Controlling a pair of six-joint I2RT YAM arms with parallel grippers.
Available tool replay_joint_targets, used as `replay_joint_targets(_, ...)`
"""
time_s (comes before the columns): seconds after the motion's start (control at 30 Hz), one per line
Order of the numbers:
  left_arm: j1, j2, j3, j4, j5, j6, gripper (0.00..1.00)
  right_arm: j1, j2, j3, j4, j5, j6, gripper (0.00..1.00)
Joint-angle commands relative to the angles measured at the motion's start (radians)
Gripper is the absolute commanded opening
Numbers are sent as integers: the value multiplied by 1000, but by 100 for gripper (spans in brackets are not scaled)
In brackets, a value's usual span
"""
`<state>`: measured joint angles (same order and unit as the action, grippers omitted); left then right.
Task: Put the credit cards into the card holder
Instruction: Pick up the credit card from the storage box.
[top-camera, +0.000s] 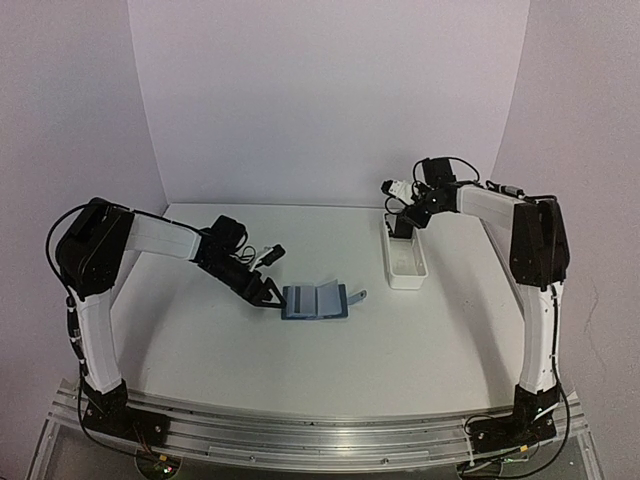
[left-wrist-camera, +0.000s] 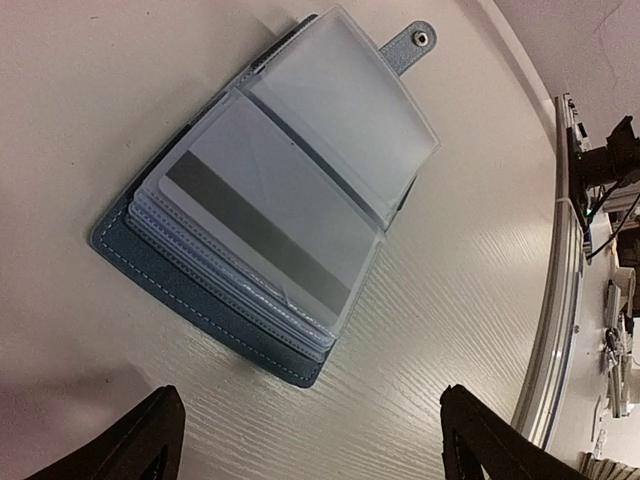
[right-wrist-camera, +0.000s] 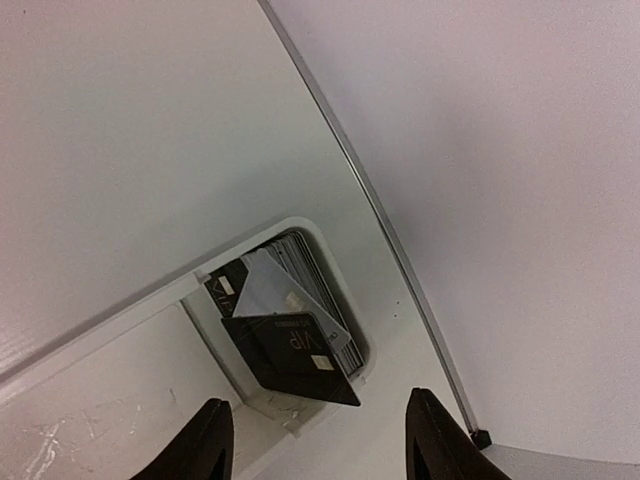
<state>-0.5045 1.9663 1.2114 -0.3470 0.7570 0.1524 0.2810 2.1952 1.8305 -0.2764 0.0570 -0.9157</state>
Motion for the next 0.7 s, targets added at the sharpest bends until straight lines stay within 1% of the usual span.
replay_joint_targets(0.0,25,34,30,41,19,13,88,-23,44,113,17,-122,-180,55)
replay_joint_targets(0.1,34,56,28,57,32,11,88,-33,101,183,16,-162,-162,48)
replay_joint_targets(0.2,47,81,28,83,33,2,88,-55,130,212,16,-192,-138,41)
replay_joint_targets(0.23,51,89,29,87,40,1,88,-65,136,220,15,-231,-107,38)
replay_joint_targets(0.27,52,90,31,88,41,1,88,-72,136,223,15,-242,-100,37)
replay_joint_targets(0.3,56,97,34,88,45,2,88,-85,136,228,13,-303,-80,35)
replay_joint_targets(0.43,60,113,49,80,45,0,88,-97,149,241,-3,-377,-64,33)
replay_joint_targets(0.67,60,117,69,59,48,-6,88,-112,233,321,-4,-426,-11,30)
